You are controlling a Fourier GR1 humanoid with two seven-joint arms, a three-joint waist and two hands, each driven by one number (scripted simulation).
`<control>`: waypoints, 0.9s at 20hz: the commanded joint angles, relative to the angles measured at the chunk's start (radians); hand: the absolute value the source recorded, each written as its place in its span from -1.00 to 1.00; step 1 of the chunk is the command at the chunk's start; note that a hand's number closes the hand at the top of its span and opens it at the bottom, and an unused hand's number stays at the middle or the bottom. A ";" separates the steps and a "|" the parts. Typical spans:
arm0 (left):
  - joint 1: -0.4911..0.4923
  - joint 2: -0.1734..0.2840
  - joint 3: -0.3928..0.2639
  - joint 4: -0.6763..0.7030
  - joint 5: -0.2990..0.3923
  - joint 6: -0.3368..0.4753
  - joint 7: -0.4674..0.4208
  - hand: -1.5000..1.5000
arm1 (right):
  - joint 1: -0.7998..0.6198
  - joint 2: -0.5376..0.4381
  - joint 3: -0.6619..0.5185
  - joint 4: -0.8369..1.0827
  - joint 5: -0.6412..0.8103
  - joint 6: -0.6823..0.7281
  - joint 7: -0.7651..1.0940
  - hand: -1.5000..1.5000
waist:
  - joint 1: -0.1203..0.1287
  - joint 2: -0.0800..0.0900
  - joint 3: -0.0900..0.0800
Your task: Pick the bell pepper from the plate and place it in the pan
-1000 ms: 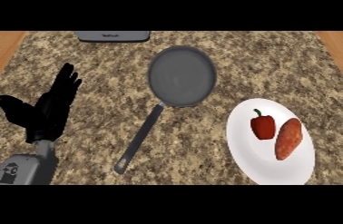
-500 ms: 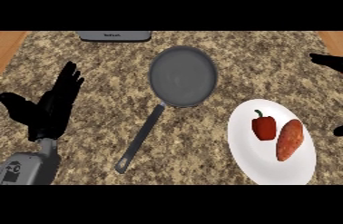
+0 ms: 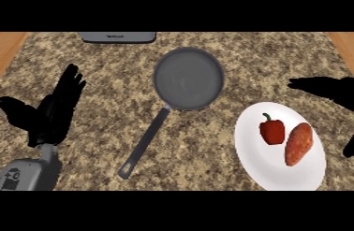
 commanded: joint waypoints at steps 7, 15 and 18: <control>0.031 -0.012 0.028 -0.037 0.002 -0.023 0.028 0.00 | 0.030 0.057 0.073 -0.154 0.245 0.006 0.134 -1.00 | -0.004 -0.001 0.001; -0.008 -0.014 0.058 -0.056 -0.029 -0.027 0.085 0.00 | 0.063 0.150 -0.005 -0.303 0.279 0.107 0.204 -1.00 | -0.007 -0.001 0.001; 0.016 -0.043 0.055 0.005 -0.048 -0.063 -0.011 0.00 | 0.023 0.209 -0.007 -0.268 0.304 0.156 0.202 -1.00 | -0.006 0.000 0.000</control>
